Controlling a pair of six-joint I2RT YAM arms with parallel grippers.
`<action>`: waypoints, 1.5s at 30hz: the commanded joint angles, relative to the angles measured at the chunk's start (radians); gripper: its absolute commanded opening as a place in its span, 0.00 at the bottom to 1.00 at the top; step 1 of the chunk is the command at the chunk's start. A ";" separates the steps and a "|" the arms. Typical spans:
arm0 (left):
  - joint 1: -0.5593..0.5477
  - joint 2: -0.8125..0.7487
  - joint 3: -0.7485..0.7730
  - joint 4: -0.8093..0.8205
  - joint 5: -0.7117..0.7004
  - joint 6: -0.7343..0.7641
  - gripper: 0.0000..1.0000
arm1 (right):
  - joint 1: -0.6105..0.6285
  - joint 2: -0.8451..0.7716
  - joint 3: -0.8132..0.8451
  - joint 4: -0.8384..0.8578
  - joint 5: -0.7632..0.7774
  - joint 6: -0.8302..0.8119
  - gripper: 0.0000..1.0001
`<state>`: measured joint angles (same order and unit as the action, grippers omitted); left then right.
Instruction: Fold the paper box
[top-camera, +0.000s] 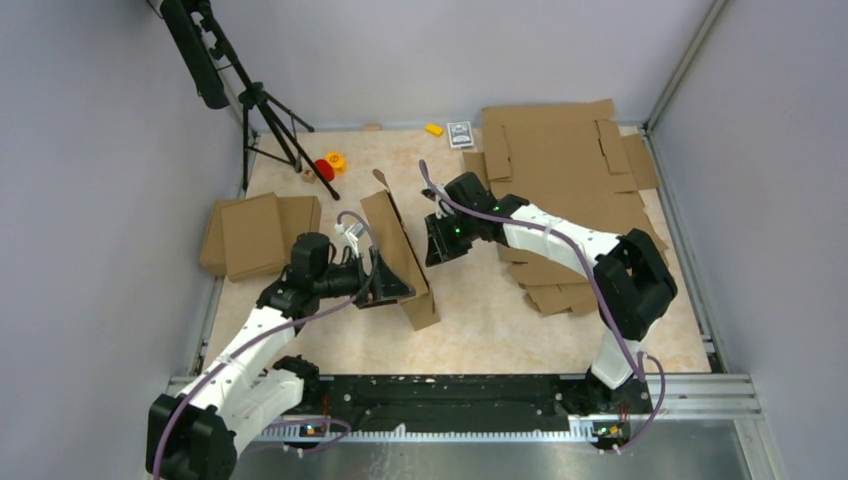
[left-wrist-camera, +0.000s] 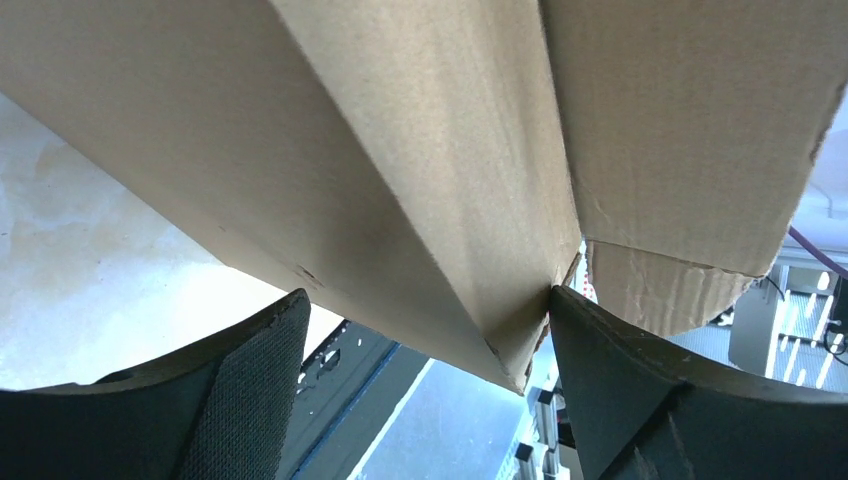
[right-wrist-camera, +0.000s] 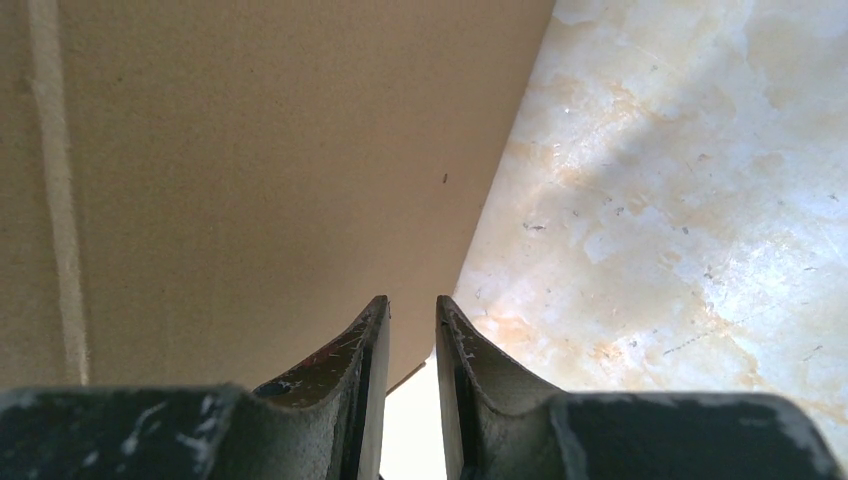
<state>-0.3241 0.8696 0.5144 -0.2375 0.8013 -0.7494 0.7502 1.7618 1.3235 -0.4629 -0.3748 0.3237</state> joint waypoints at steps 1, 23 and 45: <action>0.002 0.018 0.022 -0.026 0.016 0.044 0.88 | 0.004 -0.030 -0.008 0.029 0.014 -0.006 0.24; 0.194 -0.056 0.170 -0.139 -0.032 0.101 0.94 | -0.176 -0.341 -0.209 0.306 -0.035 0.134 0.74; 0.370 0.132 0.191 0.230 -0.066 -0.135 0.84 | -0.190 -0.262 -0.150 0.620 -0.246 0.383 0.91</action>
<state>0.0456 0.9707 0.7013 -0.1467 0.6910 -0.7925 0.5480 1.4548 1.1110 0.0586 -0.5030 0.6273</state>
